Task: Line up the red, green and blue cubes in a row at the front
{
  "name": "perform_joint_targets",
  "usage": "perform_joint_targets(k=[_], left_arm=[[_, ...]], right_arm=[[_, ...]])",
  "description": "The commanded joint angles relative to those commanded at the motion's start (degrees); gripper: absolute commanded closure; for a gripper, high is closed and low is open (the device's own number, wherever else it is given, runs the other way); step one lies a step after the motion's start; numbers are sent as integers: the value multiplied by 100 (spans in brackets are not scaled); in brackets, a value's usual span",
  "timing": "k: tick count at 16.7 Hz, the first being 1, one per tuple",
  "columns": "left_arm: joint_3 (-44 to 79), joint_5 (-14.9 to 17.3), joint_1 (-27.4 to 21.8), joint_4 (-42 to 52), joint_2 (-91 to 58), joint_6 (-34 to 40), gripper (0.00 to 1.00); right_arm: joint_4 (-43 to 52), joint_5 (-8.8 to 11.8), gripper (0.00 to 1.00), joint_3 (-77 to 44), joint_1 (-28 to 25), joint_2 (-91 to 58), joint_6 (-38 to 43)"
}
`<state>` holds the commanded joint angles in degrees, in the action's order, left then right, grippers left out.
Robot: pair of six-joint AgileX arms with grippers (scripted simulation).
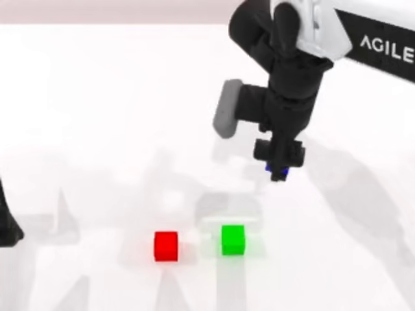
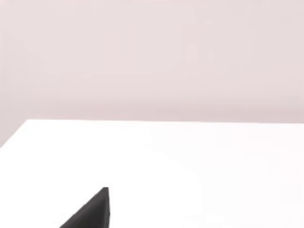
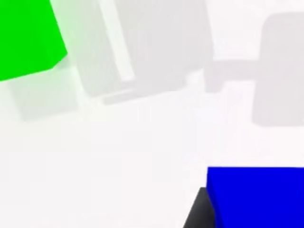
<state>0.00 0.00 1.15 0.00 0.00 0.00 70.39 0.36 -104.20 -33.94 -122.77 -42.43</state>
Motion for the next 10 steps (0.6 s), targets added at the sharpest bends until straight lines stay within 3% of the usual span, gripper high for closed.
perform_joint_targets(k=[5,10], left_arm=[[0,0,0,0,0,0,0],[0,0,0,0,0,0,0]], right_arm=[[-441,22,100,1913,-393,1274,-506],[-646,27,100,2542,-574,1834,-739]])
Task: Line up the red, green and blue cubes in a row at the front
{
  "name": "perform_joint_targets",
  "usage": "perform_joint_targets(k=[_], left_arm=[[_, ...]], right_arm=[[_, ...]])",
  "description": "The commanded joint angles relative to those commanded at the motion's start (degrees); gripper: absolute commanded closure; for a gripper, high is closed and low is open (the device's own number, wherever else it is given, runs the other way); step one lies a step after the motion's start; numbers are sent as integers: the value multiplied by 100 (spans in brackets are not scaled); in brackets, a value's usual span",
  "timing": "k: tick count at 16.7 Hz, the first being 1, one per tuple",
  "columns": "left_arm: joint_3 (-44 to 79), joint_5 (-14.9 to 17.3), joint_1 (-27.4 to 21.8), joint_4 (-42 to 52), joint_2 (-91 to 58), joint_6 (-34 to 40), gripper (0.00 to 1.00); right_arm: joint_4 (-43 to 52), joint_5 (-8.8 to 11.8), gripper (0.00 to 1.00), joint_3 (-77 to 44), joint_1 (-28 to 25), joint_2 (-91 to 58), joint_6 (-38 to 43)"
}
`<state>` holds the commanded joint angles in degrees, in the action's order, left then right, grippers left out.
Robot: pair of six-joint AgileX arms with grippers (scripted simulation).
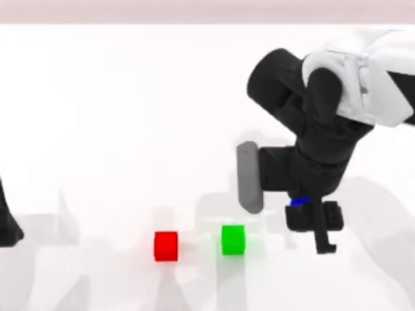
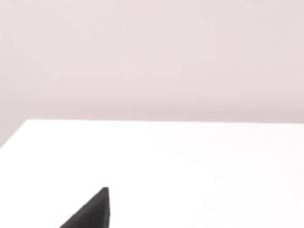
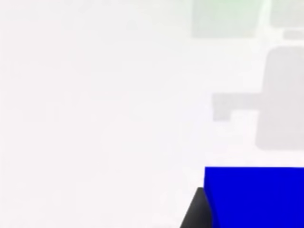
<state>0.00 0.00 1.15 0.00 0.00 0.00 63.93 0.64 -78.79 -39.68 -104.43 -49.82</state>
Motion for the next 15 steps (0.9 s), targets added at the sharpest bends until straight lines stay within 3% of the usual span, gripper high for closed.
perform_joint_targets(k=[5,11,15], left_arm=[[0,0,0,0,0,0,0],[0,0,0,0,0,0,0],[0,0,0,0,0,0,0]], right_arm=[[-81,1,100,71,25,-45,16],[-1334,-1,100,880,6,-406,26],[-1528,-2,100,1035,-9,-493,16]])
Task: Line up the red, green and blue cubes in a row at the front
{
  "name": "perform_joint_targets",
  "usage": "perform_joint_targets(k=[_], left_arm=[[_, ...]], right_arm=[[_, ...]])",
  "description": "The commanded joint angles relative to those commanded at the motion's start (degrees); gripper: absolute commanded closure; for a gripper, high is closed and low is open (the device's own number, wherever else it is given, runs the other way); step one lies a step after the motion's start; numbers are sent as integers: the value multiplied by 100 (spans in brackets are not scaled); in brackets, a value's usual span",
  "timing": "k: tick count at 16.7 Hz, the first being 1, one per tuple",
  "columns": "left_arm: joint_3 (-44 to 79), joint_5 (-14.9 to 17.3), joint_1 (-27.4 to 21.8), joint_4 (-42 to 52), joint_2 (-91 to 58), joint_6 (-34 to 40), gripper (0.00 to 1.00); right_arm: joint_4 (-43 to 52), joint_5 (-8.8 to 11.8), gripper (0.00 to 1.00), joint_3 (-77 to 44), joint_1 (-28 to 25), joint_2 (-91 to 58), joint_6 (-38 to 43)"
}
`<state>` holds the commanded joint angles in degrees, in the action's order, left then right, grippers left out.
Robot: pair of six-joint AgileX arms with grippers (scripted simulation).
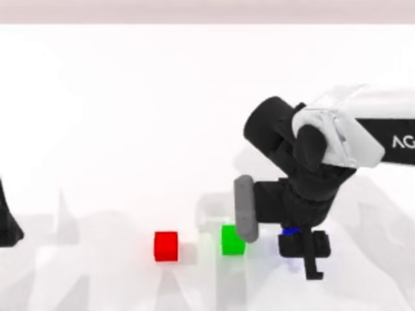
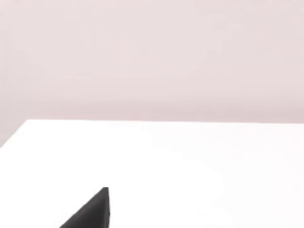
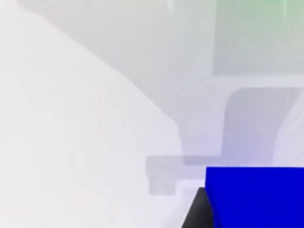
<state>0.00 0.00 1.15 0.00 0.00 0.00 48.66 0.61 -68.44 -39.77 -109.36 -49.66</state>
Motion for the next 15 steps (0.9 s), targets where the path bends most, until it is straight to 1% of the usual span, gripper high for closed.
perform_joint_targets(k=[2,15], left_arm=[[0,0,0,0,0,0,0],[0,0,0,0,0,0,0]], right_arm=[[0,0,100,0,0,0,0],[0,0,2,0,0,0,0]])
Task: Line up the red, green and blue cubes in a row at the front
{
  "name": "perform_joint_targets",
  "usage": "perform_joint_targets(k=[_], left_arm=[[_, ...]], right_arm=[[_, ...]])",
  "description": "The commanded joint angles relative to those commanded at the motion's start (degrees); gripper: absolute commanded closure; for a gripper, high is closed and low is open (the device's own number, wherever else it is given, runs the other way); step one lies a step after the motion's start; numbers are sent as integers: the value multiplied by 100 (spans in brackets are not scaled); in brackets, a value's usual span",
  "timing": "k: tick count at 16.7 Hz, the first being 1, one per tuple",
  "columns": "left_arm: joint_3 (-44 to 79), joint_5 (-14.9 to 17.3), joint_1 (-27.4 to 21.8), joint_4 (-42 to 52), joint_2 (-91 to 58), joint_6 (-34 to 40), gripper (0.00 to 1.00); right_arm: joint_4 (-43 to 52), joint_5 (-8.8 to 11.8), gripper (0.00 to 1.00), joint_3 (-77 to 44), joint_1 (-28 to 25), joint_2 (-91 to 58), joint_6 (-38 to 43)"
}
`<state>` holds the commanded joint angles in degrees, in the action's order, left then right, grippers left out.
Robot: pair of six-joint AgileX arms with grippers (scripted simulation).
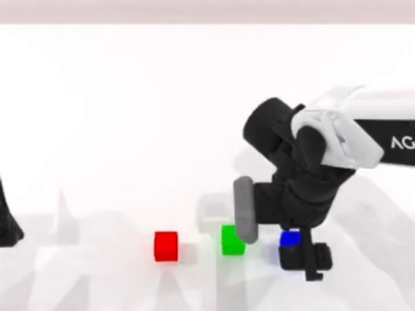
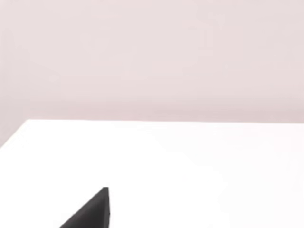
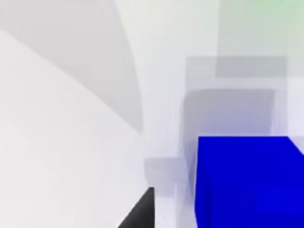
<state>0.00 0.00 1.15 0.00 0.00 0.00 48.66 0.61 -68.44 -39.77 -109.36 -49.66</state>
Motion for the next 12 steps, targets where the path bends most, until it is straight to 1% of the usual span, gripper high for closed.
perform_joint_targets(k=[1,10,12], left_arm=[[0,0,0,0,0,0,0],[0,0,0,0,0,0,0],[0,0,0,0,0,0,0]], right_arm=[[0,0,0,0,0,0,0],[21,0,0,-20,4,8,-6],[240,1,0,-196,-10,76,-22]])
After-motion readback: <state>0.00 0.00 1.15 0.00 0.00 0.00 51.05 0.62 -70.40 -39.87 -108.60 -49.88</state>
